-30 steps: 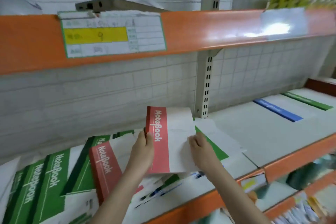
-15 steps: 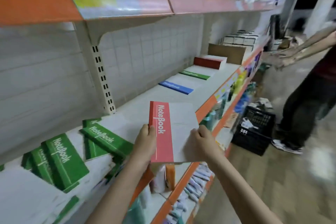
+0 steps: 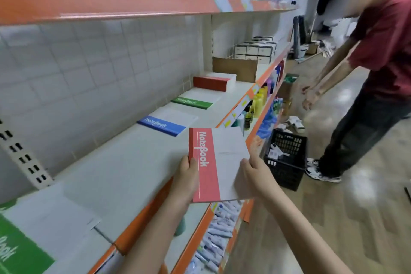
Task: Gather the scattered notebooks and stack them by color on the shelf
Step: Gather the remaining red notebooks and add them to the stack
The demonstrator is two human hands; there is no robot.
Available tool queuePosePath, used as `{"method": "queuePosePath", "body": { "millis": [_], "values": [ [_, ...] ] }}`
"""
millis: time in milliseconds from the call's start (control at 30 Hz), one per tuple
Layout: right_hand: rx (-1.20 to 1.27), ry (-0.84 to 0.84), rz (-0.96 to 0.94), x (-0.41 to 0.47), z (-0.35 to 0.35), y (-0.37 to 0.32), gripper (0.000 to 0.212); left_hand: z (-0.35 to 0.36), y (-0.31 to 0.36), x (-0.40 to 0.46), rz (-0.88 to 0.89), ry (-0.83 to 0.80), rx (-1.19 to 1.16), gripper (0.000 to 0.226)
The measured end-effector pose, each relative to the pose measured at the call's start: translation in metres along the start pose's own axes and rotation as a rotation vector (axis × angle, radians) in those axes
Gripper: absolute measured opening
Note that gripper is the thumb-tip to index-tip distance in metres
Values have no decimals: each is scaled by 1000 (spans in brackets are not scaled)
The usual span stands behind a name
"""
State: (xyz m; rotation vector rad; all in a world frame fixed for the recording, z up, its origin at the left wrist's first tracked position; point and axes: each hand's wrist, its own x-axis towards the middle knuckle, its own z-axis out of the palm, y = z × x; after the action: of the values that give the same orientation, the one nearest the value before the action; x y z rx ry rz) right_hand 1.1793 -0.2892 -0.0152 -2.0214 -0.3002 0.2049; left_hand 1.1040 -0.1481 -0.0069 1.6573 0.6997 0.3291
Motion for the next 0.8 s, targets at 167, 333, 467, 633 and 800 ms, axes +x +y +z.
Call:
{"method": "queuePosePath", "body": {
  "millis": [167,333,467,633,800],
  "values": [
    [-46,7,41,46,-37,23,25,54,13,32,0,-68,-28,27],
    [-76,48,42,87,-68,44,34,101,24,58,-1,-121,16,32],
    [-49,41,60,125,-87,59,32,134,36,86,-27,-163,35,28],
    [-36,74,47,180,-100,66,38,166,47,137,-13,-173,51,26],
    [-41,47,46,254,-115,58,33,199,70,204,28,-143,14,28]
  ]
}}
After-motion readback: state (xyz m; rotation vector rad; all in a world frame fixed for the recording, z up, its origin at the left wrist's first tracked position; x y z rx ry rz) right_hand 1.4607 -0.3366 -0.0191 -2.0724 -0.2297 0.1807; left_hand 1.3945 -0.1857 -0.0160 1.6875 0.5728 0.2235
